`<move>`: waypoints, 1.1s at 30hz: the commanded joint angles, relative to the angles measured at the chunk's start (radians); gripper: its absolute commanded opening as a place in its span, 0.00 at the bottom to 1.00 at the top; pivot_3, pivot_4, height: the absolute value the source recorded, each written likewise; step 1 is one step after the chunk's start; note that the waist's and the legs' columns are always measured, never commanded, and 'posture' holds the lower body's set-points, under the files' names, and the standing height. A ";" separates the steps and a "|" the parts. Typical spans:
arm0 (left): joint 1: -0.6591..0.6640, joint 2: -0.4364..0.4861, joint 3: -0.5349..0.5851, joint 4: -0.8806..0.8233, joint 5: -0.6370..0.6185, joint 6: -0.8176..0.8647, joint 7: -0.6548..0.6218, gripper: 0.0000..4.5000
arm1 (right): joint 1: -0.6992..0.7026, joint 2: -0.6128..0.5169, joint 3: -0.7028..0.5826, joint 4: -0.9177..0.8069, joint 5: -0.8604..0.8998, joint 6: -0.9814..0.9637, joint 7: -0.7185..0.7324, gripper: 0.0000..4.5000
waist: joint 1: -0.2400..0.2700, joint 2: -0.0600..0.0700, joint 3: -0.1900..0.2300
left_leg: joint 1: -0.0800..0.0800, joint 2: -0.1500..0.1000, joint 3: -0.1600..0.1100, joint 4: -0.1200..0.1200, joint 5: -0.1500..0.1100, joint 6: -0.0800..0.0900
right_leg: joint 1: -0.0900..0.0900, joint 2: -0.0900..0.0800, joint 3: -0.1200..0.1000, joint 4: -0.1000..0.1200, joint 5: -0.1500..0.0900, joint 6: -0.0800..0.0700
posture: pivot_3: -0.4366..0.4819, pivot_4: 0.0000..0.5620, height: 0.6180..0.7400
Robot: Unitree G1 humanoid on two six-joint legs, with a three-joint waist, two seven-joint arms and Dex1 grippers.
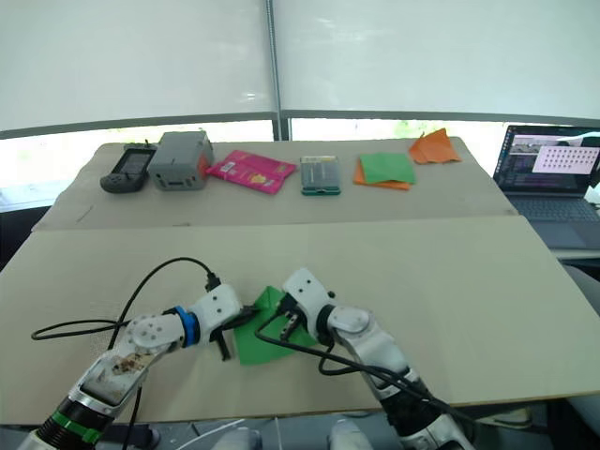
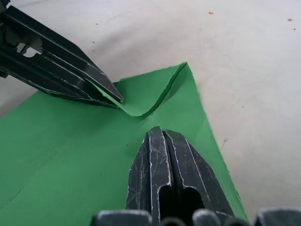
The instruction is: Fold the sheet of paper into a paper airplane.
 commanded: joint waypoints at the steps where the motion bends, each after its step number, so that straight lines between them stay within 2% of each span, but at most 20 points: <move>1: 0.004 0.006 -0.029 0.028 0.032 0.001 -0.030 0.01 | 0.007 0.007 -0.019 -0.018 0.013 -0.003 -0.001 0.00 | 0.000 0.000 0.000 | 0.000 0.000 0.000 0.000 0.000 0.000 | 0.000 0.000 0.000 0.000 0.000 0.000 | 0.48 0.27 1.00; 9: -0.029 -0.056 0.019 0.049 0.028 0.060 0.016 0.01 | -0.019 0.008 -0.023 -0.018 0.021 -0.060 0.037 0.00 | 0.003 0.001 0.001 | -0.001 0.000 0.000 0.000 0.000 0.000 | 0.000 0.000 0.000 0.000 0.000 0.000 | 0.48 0.27 1.00; 16: -0.002 -0.035 0.010 0.018 0.056 0.049 -0.014 0.01 | -0.035 0.012 -0.024 0.002 0.015 -0.080 0.047 0.00 | -0.002 0.001 0.001 | -0.001 0.000 0.000 0.000 0.003 0.004 | 0.000 0.000 0.000 0.001 0.000 0.000 | 0.48 0.27 1.00; 24: 0.021 -0.040 0.003 0.011 0.065 0.067 -0.014 0.01 | -0.082 0.074 -0.028 0.036 0.051 -0.153 0.084 0.00 | -0.004 0.001 0.001 | 0.000 0.000 0.000 -0.001 0.003 0.005 | 0.000 0.000 0.000 0.001 0.000 0.000 | 0.48 0.27 1.00; 33: 0.027 -0.037 0.003 0.004 0.068 0.071 -0.018 0.01 | -0.127 0.098 0.011 0.200 0.004 -0.209 0.095 0.00 | -0.004 0.001 0.001 | 0.001 0.000 0.000 -0.001 0.003 0.005 | 0.000 0.000 0.000 0.001 0.000 0.000 | 0.48 0.27 1.00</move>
